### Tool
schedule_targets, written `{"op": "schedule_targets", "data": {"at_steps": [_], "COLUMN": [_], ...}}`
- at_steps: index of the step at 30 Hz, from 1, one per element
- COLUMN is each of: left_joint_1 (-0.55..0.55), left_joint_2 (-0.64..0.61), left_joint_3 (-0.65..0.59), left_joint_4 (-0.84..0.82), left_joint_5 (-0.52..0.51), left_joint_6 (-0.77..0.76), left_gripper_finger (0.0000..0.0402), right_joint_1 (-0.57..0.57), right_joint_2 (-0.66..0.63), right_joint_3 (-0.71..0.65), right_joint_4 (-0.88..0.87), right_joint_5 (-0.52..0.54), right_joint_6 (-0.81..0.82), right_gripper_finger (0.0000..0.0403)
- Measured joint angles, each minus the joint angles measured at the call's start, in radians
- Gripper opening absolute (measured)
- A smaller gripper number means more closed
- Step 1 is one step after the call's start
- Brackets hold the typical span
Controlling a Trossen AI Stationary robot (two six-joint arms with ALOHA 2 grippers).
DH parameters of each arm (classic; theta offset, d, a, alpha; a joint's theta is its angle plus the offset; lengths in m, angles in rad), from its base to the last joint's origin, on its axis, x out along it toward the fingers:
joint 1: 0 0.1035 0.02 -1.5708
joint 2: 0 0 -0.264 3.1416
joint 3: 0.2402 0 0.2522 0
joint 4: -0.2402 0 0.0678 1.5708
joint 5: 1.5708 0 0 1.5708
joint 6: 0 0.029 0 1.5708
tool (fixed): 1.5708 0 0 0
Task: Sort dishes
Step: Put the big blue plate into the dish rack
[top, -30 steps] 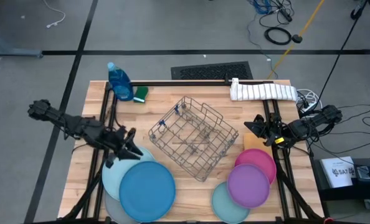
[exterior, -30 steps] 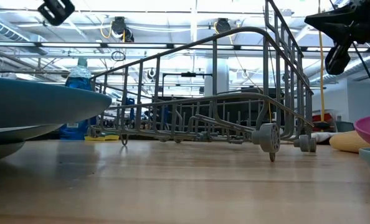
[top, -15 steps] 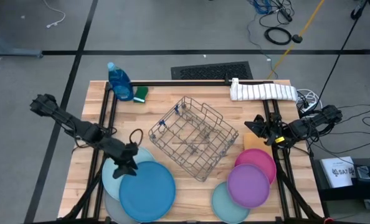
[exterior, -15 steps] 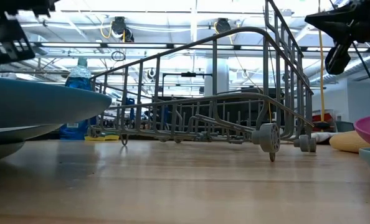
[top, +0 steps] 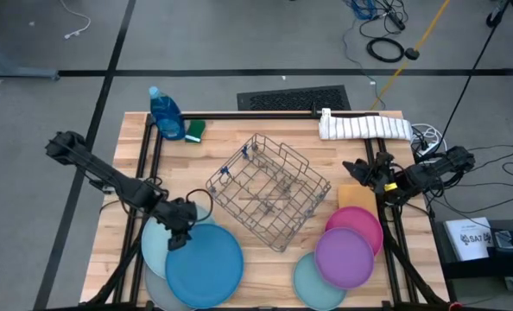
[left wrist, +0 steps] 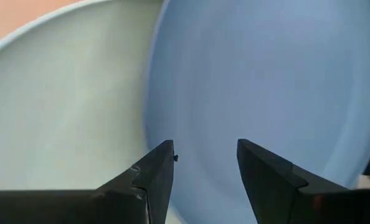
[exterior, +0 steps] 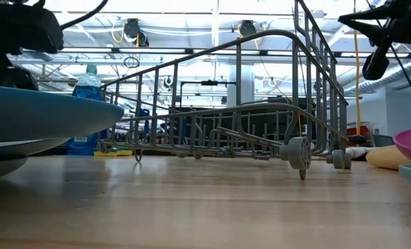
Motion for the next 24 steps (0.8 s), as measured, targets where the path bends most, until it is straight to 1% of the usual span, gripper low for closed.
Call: {"op": "schedule_targets", "data": {"at_steps": [2,5,7,9,12,15,19,24], "left_joint_1": [0.001,0.003,0.003,0.003,0.003,0.003,0.003,0.003], "left_joint_2": [0.012,0.029,0.037,0.044,0.049,0.049,0.048,0.048], "left_joint_3": [0.0,-0.001,-0.001,-0.001,-0.001,0.008,0.041,0.063], "left_joint_4": [0.0,0.001,0.001,0.001,0.004,0.008,0.01,0.0], "left_joint_5": [-0.01,-0.027,-0.045,-0.067,-0.078,-0.057,-0.047,-0.057], "left_joint_6": [-0.001,-0.001,-0.005,-0.007,-0.027,-0.053,-0.053,-0.037], "left_gripper_finger": [0.0178,0.0178,0.0178,0.0178,0.0178,0.0178,0.0178,0.0178], "right_joint_1": [0.0,0.0,0.0,0.0,0.0,0.0,0.0,0.0], "right_joint_2": [0.0,0.0,0.001,0.001,0.01,0.039,0.089,0.149], "right_joint_3": [0.01,0.059,0.111,0.183,0.305,0.401,0.469,0.484], "right_joint_4": [0.017,0.014,-0.027,-0.109,-0.304,-0.445,-0.507,-0.512], "right_joint_5": [-0.063,-0.199,-0.271,-0.317,-0.318,-0.298,-0.296,-0.296], "right_joint_6": [-0.057,-0.153,-0.214,-0.268,-0.3,-0.303,-0.327,-0.352], "right_gripper_finger": [0.0006,0.0006,0.0006,0.0006,0.0006,0.0006,0.0006,0.0006]}}
